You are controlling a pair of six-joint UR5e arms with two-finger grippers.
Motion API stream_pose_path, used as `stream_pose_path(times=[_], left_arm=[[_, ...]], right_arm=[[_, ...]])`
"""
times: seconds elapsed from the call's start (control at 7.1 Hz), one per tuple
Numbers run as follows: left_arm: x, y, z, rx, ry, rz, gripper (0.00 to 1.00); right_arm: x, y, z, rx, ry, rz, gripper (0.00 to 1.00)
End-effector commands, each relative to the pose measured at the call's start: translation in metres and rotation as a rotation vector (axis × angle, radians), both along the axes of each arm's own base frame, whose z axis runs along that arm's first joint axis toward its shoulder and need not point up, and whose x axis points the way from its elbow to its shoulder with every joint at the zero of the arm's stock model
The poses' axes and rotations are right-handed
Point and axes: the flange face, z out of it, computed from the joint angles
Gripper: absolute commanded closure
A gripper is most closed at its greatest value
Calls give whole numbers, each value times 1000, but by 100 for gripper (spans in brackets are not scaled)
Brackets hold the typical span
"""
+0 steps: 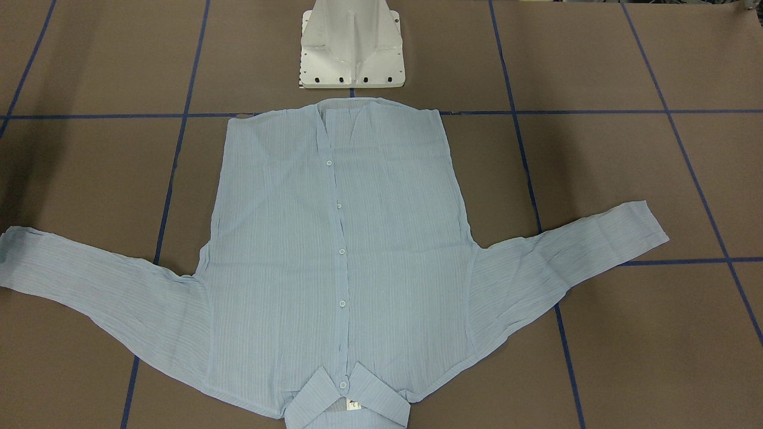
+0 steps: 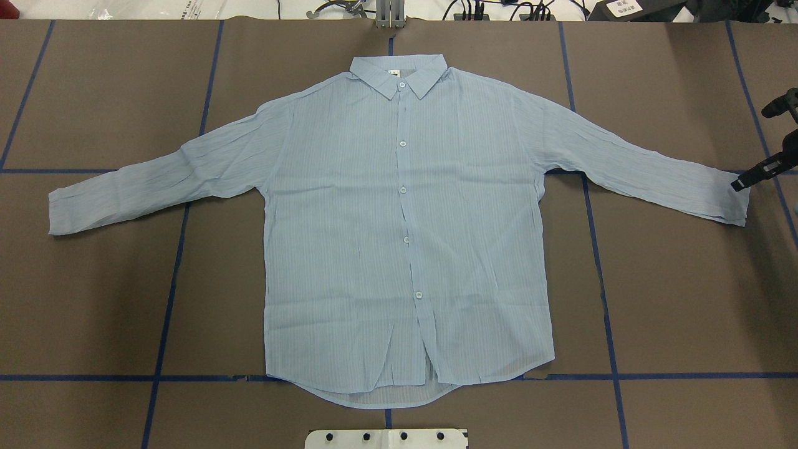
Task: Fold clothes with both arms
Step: 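Grasp the sleeve cuff with the right gripper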
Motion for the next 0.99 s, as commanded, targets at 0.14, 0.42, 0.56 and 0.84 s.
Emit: stream_pose_path(times=[0.14,0.42,0.56,0.84], left_arm=[[0,-2,-2,3,0,1,0],[-1,-2,-1,2,-1,-2,0],[-1,-2,-2,2,-1,-3,0],[-1,-3,-2,2,-1,-3,0]], right_arm=[[-2,-2,-2,-3,-1,1,41],[-3,-1,-2,-1,-1,-2,64],[-3,-2,-2,4,-1,-5,74],[-3,-2,-4,6,-3,-5,85]])
